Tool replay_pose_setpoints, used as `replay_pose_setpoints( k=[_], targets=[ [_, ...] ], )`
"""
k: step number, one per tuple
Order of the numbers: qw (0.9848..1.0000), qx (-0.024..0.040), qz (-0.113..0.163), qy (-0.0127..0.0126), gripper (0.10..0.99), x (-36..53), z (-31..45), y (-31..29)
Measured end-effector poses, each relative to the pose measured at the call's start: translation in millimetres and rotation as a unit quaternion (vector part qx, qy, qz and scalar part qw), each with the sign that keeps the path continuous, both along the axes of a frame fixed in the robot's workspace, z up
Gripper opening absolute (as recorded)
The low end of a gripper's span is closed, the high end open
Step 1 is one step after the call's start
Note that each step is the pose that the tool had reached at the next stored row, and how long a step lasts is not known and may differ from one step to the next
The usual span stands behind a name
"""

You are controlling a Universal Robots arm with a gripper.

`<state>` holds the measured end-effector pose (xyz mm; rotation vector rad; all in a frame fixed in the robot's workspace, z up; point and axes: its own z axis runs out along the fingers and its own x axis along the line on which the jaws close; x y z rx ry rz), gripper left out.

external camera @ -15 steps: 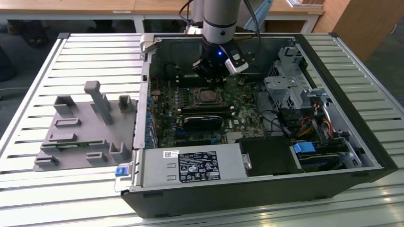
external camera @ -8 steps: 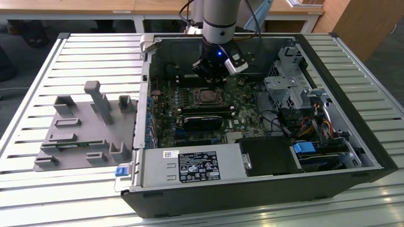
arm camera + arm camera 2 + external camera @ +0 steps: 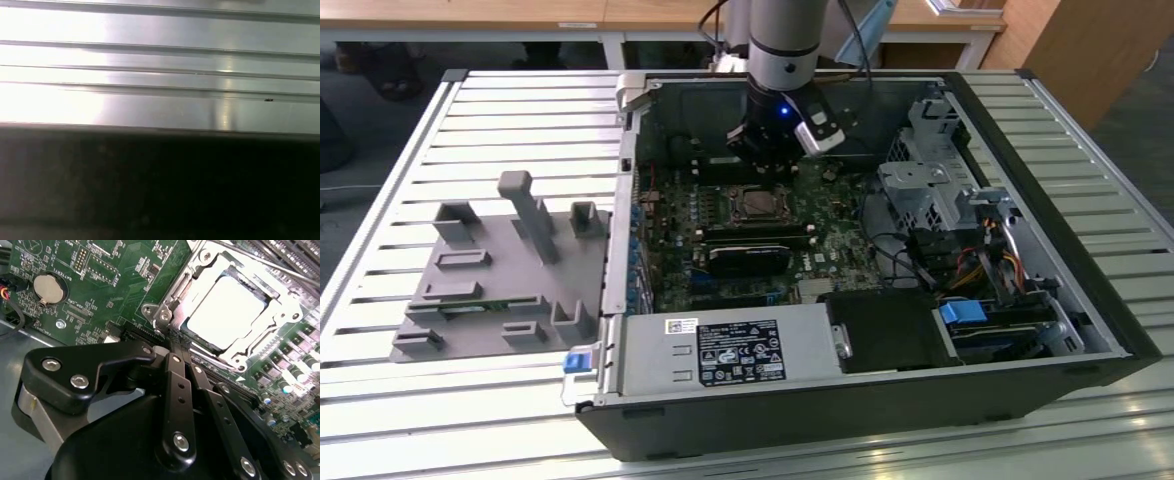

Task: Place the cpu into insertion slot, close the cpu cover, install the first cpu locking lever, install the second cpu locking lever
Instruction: 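Install the first cpu locking lever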

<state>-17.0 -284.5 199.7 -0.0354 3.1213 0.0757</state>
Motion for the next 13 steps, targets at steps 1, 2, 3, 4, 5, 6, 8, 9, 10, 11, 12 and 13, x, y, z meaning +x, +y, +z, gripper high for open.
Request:
replay_pose_setpoints(
  k=[1,2,3,4,5,6,8,9,10,11,12,13],
  targets=[
    [1.0,-0.0001,0.0,0.0,0.106,0.0,1.7,0.0],
    [1.0,-0.0001,0.0,0.0,0.106,0.0,3.5,0.0],
    [1.0,-0.0002,0.0,0.0001,0.106,0.0,5.2,-0.1],
    [1.0,-0.0002,0.0,0.0001,0.106,0.0,6.4,-0.1],
    [1.0,-0.0001,0.0,0.0,0.106,0.0,6.6,-0.1],
    [1.0,-0.0001,0.0,0.0,0.106,0.0,6.6,0.0],
    [1.0,0.0,0.0,0.0001,0.106,0.0,6.7,-0.7],
    [1.0,-0.0001,0.0,0.0001,0.106,0.0,6.7,-0.9],
    [1.0,0.0,0.0,0.0001,0.106,0.0,6.7,-1.2],
    [1.0,0.0,0.0,0.0001,0.106,0.0,6.6,-1.3],
    [1.0,0.0,0.0,0.0001,0.106,0.0,6.7,-1.5],
    [1.0,-0.0001,0.0,0.0001,0.106,0.0,6.7,-1.7]
  ],
)
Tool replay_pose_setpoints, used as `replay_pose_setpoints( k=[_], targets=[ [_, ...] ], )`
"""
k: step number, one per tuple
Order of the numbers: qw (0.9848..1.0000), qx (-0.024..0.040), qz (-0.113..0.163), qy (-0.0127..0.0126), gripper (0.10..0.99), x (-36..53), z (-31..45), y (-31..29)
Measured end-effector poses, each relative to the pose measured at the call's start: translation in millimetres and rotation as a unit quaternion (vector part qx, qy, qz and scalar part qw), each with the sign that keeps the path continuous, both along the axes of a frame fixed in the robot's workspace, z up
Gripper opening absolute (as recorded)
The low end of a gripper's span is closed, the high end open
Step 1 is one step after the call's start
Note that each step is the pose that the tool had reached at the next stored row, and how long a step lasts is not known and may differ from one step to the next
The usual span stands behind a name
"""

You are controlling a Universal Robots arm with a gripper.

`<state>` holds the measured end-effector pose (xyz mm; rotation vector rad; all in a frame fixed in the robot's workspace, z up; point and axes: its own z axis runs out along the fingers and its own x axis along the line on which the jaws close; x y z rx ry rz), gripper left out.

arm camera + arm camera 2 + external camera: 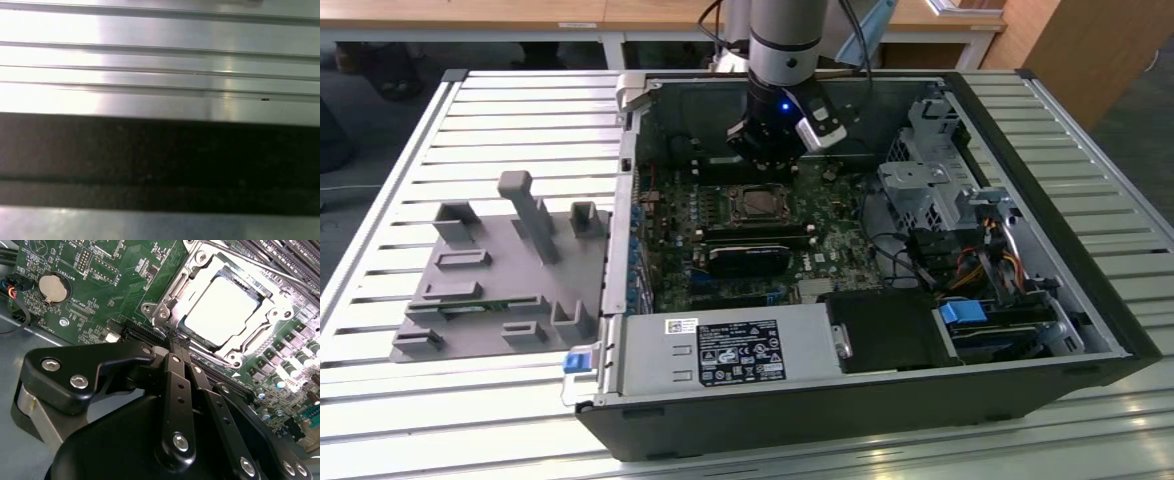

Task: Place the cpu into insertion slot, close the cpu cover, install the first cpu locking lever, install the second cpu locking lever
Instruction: 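Install the first cpu locking lever, then install the second cpu locking lever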

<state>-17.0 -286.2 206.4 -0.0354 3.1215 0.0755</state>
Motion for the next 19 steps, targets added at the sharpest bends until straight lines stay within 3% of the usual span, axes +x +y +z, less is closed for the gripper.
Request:
replay_pose_setpoints(
  k=[15,19],
  targets=[
    [1.0,0.0,0.0,0.0,0.106,0.1,0.0,-5.8],
    [1.0,0.0003,0.0,0.0,0.106,0.1,4.0,-6.2]
  ],
)
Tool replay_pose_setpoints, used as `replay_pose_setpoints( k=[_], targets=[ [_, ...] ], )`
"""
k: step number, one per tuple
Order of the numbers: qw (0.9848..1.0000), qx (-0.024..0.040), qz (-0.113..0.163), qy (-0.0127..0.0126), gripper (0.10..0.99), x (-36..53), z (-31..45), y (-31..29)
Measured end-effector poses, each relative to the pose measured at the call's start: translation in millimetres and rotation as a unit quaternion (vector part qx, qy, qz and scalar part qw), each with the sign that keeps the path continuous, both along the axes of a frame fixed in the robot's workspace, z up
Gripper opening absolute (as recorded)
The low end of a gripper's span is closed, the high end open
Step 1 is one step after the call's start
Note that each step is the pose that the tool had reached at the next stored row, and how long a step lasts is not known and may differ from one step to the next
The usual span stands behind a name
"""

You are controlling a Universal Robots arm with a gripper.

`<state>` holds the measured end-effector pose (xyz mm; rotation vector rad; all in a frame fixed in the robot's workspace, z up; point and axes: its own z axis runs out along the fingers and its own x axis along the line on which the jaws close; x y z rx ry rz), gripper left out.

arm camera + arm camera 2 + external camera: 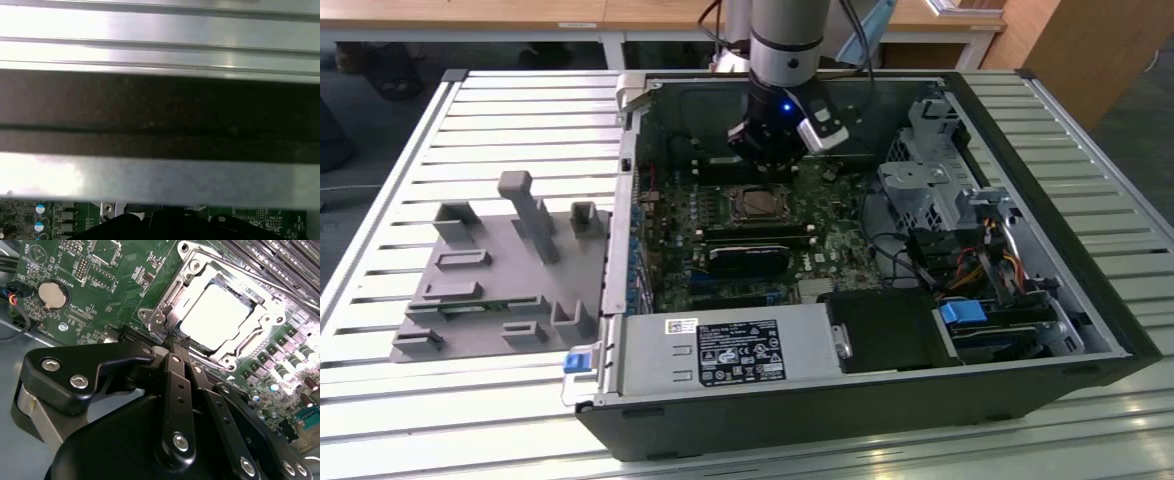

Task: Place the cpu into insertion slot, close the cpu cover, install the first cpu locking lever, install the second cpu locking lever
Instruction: 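Install the second cpu locking lever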

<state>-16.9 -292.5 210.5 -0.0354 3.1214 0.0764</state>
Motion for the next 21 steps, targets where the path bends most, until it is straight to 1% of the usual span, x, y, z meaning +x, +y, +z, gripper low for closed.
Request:
replay_pose_setpoints(
  k=[3,7,9,12,15,18,21],
  targets=[
    [1.0,0.0001,0.0,0.0,0.106,0.0,7.4,0.0],
    [1.0,0.0002,0.0,0.0,0.106,0.0,20.5,0.0],
    [1.0,0.0002,0.0,0.0,0.106,0.0,24.3,-0.1],
    [1.0,0.0002,0.0,0.0,0.106,0.0,24.4,-1.7],
    [1.0,0.0001,0.0,0.0001,0.106,0.0,24.4,-5.4],
    [1.0,0.0002,0.0,0.0,0.106,-0.1,24.3,-10.5],
    [1.0,0.0001,0.0,0.0,0.106,-0.1,24.4,-17.7]
  ],
)
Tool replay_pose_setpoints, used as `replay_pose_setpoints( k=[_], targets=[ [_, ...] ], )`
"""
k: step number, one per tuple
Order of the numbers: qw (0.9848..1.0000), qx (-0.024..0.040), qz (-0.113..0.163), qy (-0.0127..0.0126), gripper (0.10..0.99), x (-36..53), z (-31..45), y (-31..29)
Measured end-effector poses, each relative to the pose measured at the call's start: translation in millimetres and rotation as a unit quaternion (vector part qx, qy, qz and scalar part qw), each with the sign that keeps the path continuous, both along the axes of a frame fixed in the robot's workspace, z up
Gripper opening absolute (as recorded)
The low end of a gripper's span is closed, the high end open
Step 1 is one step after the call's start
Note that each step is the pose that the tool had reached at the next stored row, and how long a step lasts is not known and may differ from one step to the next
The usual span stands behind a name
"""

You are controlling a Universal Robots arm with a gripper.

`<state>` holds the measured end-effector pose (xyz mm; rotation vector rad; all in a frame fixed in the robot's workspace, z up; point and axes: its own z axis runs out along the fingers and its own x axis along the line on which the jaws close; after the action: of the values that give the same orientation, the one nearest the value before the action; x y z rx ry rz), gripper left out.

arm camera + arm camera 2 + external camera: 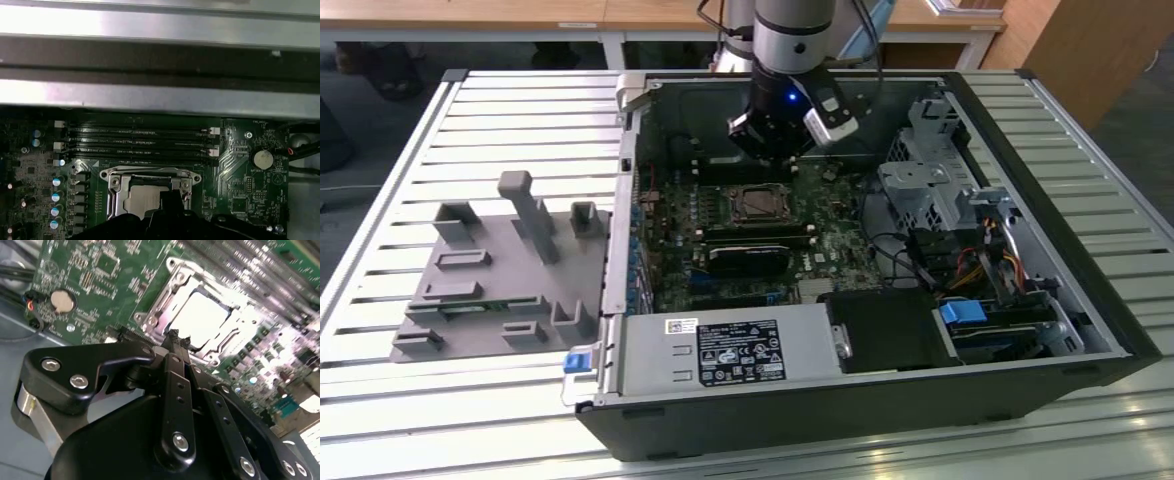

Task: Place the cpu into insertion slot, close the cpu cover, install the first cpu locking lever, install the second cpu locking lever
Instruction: 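Install the second cpu locking lever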

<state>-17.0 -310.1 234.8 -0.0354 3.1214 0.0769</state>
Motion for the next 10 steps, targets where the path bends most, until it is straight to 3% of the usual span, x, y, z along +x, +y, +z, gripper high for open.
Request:
replay_pose_setpoints(
  k=[4,9,10],
  targets=[
    [1.0,0.0,0.0,0.0002,0.106,0.0,0.0,-9.7],
    [1.0,0.0032,0.0,0.0075,0.106,0.1,0.0,-17.1],
    [1.0,0.004,0.0,0.0077,0.106,0.1,0.0,-19.1]
  ],
)
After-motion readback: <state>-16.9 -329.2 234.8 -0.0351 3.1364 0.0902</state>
